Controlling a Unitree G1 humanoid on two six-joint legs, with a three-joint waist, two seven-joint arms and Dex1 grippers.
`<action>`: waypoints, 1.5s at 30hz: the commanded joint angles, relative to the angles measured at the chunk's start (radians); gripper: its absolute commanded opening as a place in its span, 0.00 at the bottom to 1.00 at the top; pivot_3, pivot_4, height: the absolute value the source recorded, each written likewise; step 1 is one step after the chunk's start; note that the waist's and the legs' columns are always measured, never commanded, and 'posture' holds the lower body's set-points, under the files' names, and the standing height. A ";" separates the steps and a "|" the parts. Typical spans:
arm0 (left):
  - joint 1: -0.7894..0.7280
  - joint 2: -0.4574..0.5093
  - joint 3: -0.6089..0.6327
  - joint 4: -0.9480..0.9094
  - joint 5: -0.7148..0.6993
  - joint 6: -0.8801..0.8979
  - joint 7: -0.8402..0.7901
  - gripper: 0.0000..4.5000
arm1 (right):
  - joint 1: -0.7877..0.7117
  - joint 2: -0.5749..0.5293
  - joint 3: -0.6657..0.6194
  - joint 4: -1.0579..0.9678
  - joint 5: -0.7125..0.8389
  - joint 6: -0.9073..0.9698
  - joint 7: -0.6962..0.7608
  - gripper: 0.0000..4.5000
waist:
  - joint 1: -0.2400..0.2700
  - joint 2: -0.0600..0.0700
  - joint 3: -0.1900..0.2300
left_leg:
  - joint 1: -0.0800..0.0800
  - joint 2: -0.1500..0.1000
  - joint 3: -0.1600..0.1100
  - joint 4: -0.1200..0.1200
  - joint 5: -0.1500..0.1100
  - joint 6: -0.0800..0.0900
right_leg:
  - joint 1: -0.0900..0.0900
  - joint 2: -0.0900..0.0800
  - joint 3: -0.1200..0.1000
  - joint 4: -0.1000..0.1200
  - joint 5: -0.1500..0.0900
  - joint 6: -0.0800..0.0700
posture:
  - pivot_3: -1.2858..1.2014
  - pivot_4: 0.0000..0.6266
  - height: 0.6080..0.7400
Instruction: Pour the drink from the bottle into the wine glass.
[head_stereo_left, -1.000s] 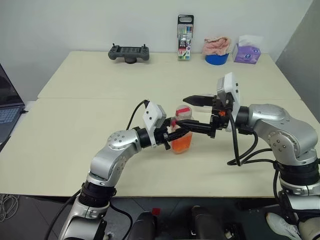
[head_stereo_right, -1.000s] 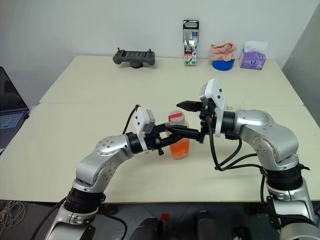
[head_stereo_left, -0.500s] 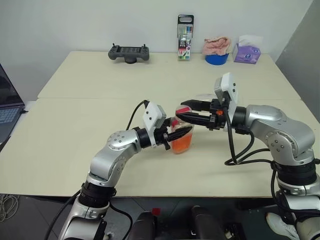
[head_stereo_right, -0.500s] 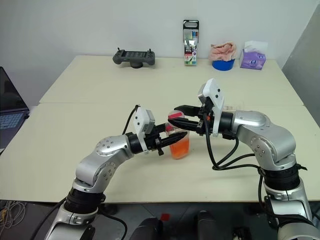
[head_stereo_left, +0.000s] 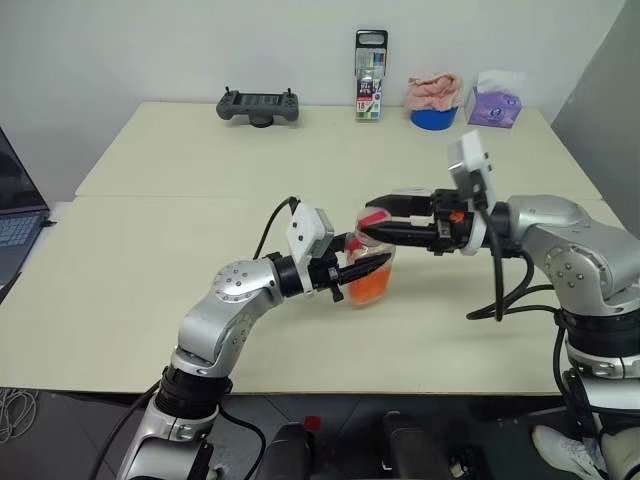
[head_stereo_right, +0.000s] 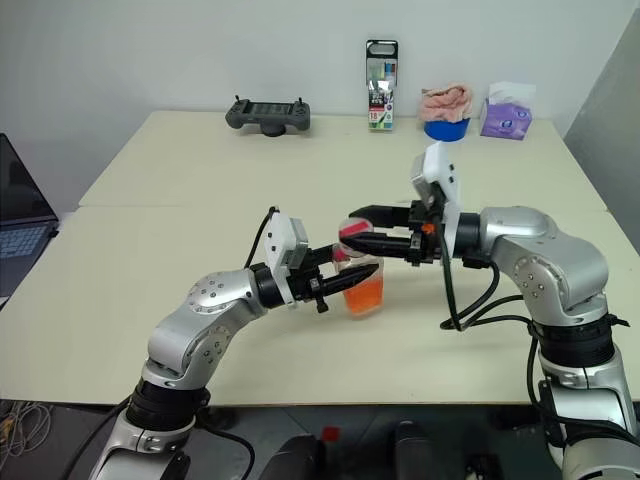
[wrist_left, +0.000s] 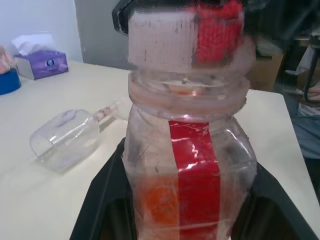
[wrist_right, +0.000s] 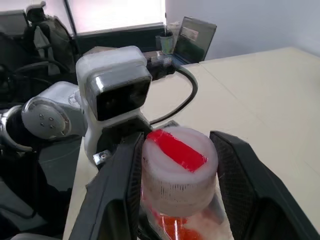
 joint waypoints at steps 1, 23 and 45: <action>-0.005 0.004 0.013 -0.028 -0.007 -0.007 -0.002 0.38 | -0.033 -0.027 -0.042 -0.004 0.017 -0.041 0.042 0.38 | 0.001 0.000 0.000 | 0.000 0.000 0.000 0.000 0.000 0.000 | 0.000 0.000 0.000 0.000 0.000 0.000 | 0.52 0.24 1.00; -0.023 0.006 0.040 -0.033 -0.014 -0.003 0.016 0.38 | 0.493 0.171 -0.225 0.201 -0.302 -0.256 -0.517 0.38 | 0.002 0.000 0.000 | 0.000 0.000 0.001 0.000 0.000 0.000 | 0.000 0.000 0.002 0.001 0.000 0.000 | 0.52 0.24 1.00; -0.080 0.068 0.246 0.165 0.039 -0.032 0.164 0.38 | 0.464 -0.034 -0.062 0.028 -0.341 -0.172 -0.338 1.00 | -0.004 0.000 0.000 | 0.002 0.001 0.002 0.000 0.000 0.000 | 0.000 0.003 0.003 0.001 -0.002 0.004 | 0.52 0.24 1.00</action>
